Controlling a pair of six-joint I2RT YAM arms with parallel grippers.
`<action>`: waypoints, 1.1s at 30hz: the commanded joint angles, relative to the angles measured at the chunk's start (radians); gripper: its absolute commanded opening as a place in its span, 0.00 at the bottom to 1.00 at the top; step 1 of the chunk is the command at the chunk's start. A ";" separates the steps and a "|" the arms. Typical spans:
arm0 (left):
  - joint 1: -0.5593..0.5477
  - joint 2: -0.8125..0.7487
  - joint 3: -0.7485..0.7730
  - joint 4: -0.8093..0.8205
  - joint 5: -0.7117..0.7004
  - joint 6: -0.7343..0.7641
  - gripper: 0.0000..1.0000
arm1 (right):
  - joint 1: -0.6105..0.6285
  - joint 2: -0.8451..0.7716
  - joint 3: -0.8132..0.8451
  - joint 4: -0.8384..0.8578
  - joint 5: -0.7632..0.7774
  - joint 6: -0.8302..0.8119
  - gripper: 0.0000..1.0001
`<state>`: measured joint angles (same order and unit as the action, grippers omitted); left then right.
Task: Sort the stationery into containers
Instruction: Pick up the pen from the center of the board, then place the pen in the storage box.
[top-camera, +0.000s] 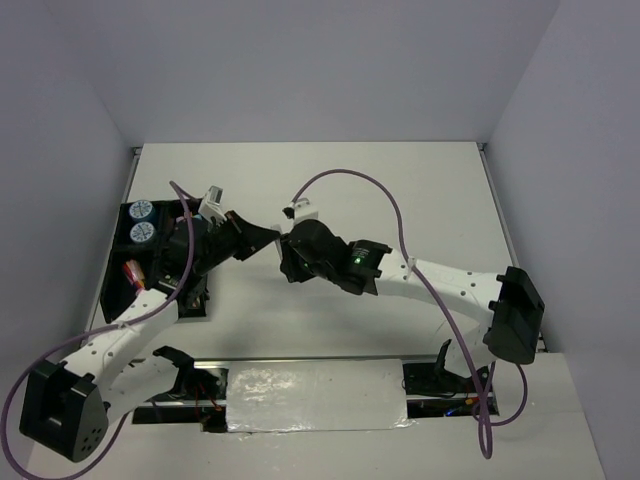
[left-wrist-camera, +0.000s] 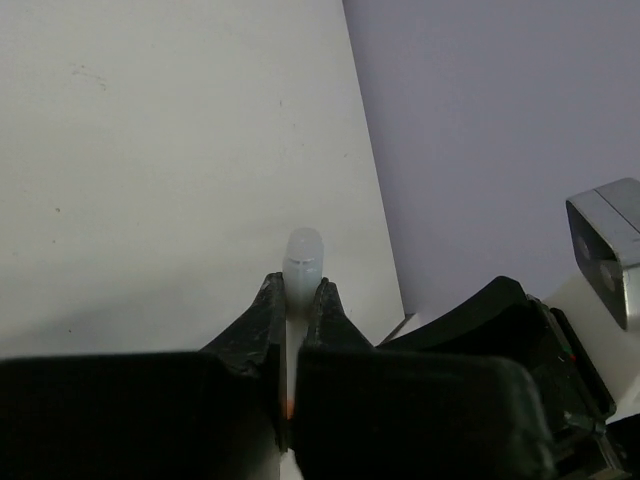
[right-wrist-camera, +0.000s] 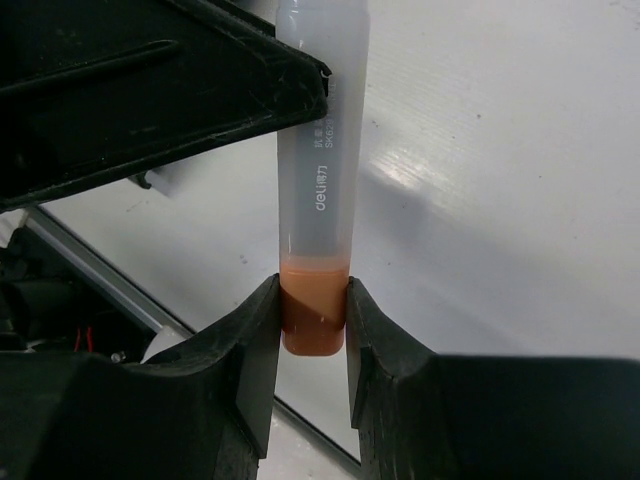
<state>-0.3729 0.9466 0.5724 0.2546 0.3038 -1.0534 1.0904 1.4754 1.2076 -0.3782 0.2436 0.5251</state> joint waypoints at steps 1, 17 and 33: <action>-0.014 0.050 0.049 0.086 0.083 -0.002 0.00 | 0.003 0.017 0.070 0.085 -0.017 -0.030 0.00; -0.014 0.026 0.127 -0.027 -0.006 0.116 0.00 | -0.024 -0.076 -0.020 0.185 -0.076 -0.063 0.61; 0.379 0.332 0.507 -0.555 -0.299 0.507 0.00 | -0.041 -0.358 -0.164 0.101 -0.067 -0.137 0.70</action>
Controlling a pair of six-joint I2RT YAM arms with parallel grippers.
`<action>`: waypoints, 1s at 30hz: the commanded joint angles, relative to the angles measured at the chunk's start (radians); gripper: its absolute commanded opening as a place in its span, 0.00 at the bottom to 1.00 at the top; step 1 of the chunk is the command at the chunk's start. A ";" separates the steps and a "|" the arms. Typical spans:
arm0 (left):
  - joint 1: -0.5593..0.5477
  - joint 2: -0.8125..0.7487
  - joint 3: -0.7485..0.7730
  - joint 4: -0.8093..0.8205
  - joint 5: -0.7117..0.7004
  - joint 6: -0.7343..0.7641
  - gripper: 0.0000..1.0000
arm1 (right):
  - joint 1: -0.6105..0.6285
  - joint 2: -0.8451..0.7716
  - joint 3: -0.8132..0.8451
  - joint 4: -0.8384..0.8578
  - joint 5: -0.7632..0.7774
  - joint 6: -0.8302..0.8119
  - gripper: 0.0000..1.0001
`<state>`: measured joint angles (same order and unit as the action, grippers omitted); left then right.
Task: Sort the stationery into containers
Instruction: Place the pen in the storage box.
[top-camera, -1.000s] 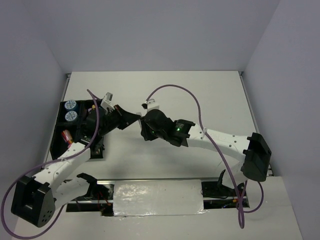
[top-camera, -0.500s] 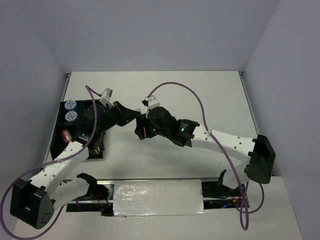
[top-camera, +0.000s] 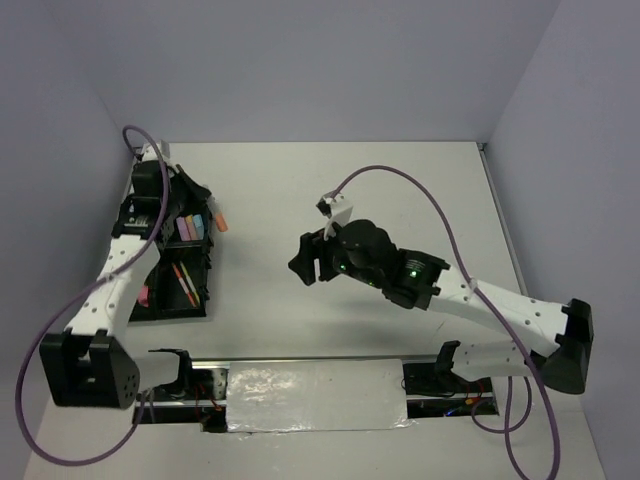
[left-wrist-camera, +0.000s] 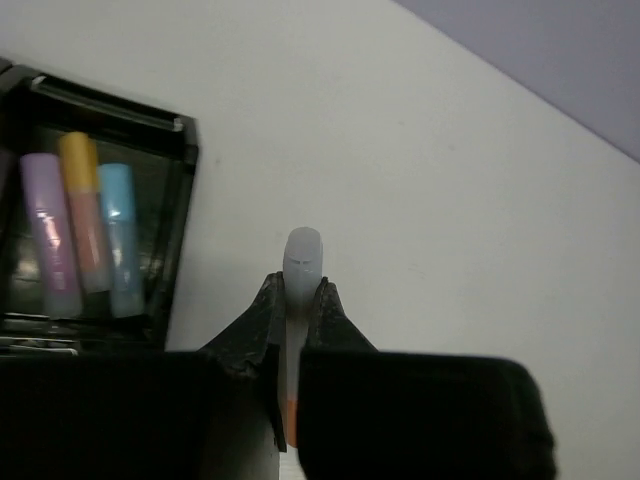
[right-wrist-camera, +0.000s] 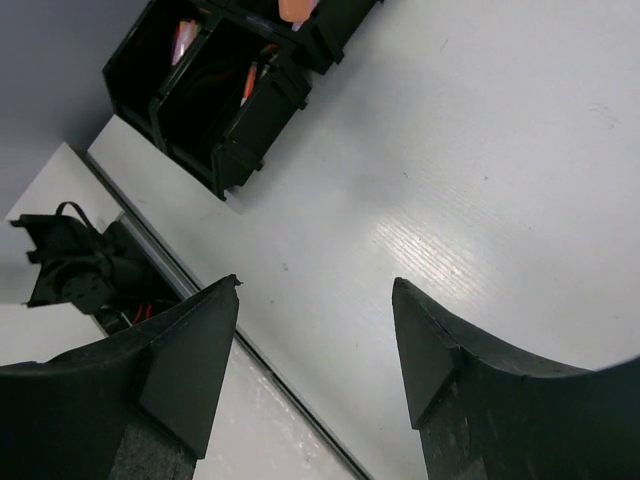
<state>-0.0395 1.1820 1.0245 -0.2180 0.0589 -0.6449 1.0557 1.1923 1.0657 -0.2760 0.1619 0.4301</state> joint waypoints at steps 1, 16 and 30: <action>0.102 0.131 0.077 -0.105 -0.054 0.091 0.00 | -0.005 -0.091 -0.044 -0.005 0.014 -0.047 0.70; 0.199 0.475 0.368 -0.185 -0.257 0.103 0.00 | -0.011 -0.255 -0.228 0.021 -0.024 -0.080 0.70; 0.208 0.481 0.289 -0.135 -0.209 0.091 0.61 | -0.011 -0.231 -0.204 0.015 -0.030 -0.074 0.70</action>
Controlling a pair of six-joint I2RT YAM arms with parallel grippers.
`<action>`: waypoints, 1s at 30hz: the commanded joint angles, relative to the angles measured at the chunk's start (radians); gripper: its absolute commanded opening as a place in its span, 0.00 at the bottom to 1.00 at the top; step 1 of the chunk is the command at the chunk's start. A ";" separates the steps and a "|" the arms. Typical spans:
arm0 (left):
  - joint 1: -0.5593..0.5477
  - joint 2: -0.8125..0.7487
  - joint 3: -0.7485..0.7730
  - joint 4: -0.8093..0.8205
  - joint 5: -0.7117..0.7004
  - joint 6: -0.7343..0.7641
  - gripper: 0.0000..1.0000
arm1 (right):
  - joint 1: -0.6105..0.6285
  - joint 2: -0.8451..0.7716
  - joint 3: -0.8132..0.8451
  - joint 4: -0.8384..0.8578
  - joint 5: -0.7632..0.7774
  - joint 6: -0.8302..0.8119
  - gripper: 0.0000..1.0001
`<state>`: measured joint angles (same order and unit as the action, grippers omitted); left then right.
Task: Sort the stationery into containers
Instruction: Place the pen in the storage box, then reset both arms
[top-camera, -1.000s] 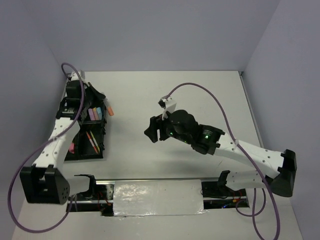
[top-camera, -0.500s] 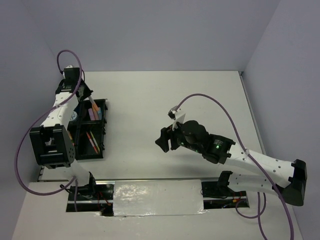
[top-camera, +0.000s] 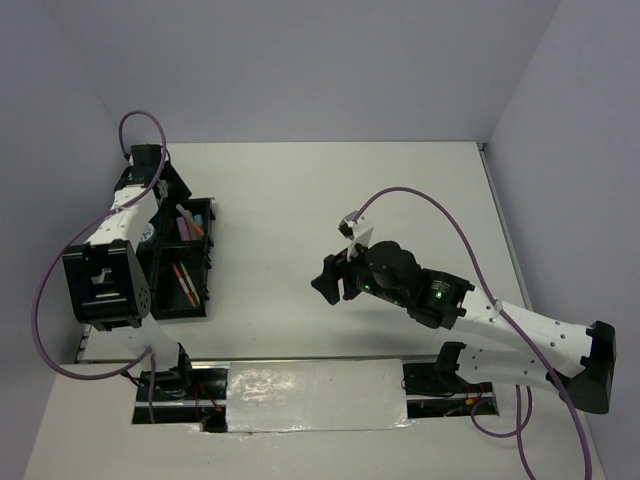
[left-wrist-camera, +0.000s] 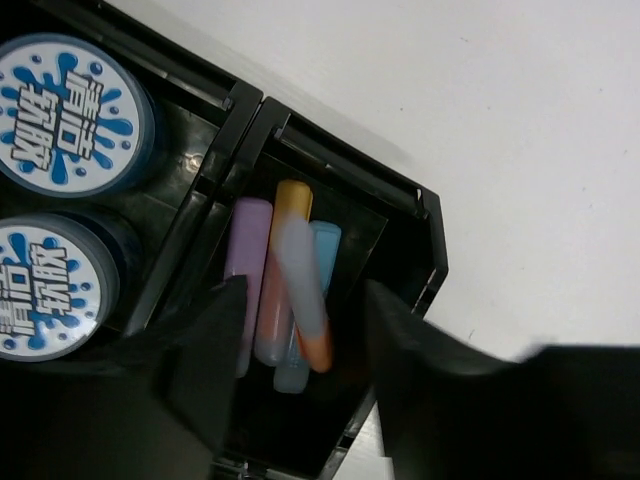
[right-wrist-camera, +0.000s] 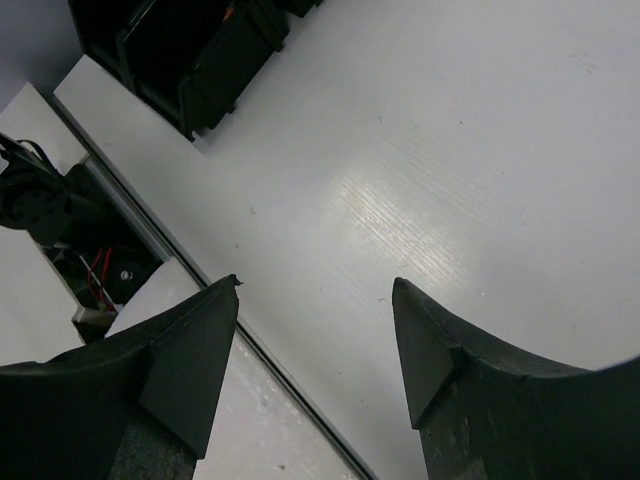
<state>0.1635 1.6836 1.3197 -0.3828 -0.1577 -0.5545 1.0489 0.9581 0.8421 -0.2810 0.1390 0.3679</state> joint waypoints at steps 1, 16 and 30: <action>0.004 -0.021 -0.005 0.022 0.012 -0.004 0.66 | -0.004 0.005 0.023 0.016 -0.004 -0.009 0.70; -0.002 -0.517 -0.094 -0.099 0.150 0.131 0.99 | 0.000 -0.191 0.124 -0.239 0.270 0.017 0.70; -0.124 -1.221 -0.114 -0.412 0.150 0.222 0.99 | 0.003 -0.387 0.512 -0.652 0.651 -0.073 0.85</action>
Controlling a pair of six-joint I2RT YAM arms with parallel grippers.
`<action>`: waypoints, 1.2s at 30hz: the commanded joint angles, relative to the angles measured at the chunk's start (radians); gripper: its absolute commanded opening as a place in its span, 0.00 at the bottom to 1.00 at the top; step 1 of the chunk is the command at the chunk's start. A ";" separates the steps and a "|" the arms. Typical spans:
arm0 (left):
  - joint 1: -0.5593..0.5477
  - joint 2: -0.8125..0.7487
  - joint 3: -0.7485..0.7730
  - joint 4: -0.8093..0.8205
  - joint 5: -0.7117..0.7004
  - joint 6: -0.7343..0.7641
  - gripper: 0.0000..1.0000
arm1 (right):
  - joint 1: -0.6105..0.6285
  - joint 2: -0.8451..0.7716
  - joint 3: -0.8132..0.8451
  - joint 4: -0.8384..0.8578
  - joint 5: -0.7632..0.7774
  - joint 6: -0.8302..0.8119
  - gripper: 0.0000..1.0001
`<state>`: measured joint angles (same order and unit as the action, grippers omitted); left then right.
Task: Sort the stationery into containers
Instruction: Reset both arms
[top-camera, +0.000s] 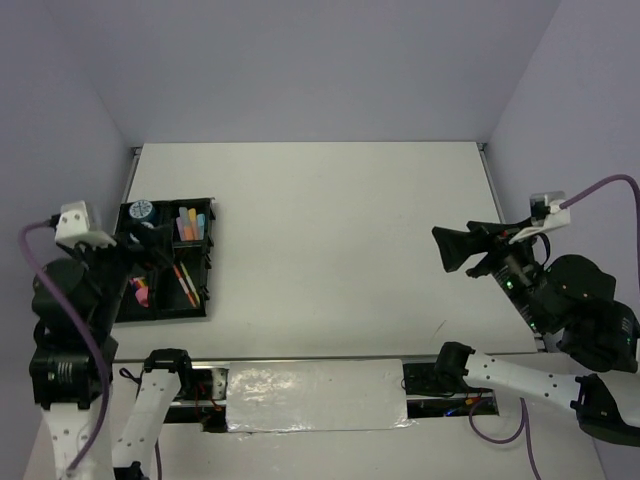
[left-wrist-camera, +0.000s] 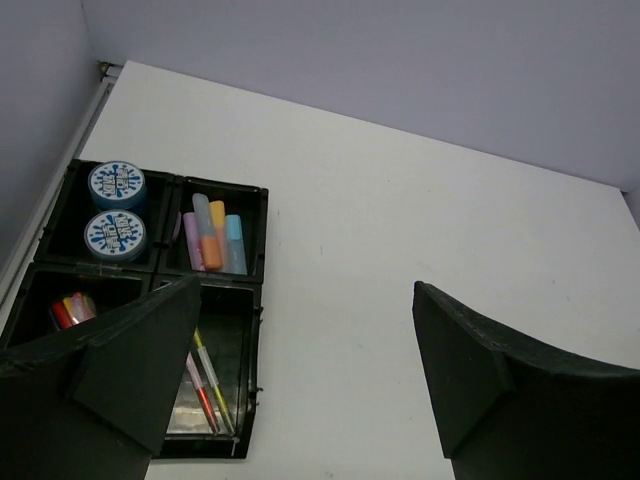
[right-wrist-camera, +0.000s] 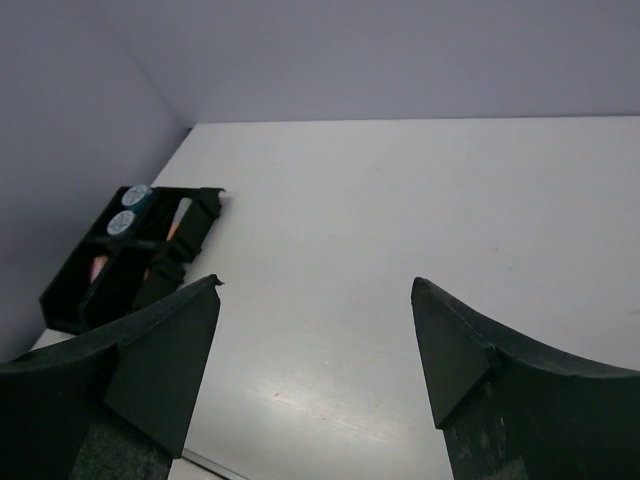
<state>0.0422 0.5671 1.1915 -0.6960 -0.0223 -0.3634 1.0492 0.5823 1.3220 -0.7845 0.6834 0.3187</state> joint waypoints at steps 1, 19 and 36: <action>-0.002 -0.140 -0.001 -0.109 0.015 0.030 0.99 | 0.003 -0.027 0.033 -0.151 0.099 -0.032 0.85; -0.034 -0.368 -0.109 -0.220 -0.126 0.032 0.99 | 0.002 -0.222 0.043 -0.406 0.113 0.100 0.94; -0.036 -0.380 -0.141 -0.209 -0.107 0.034 0.99 | 0.003 -0.217 -0.004 -0.357 0.134 0.092 1.00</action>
<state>0.0105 0.1982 1.0515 -0.9497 -0.1303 -0.3611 1.0492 0.3672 1.3266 -1.1732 0.7975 0.4038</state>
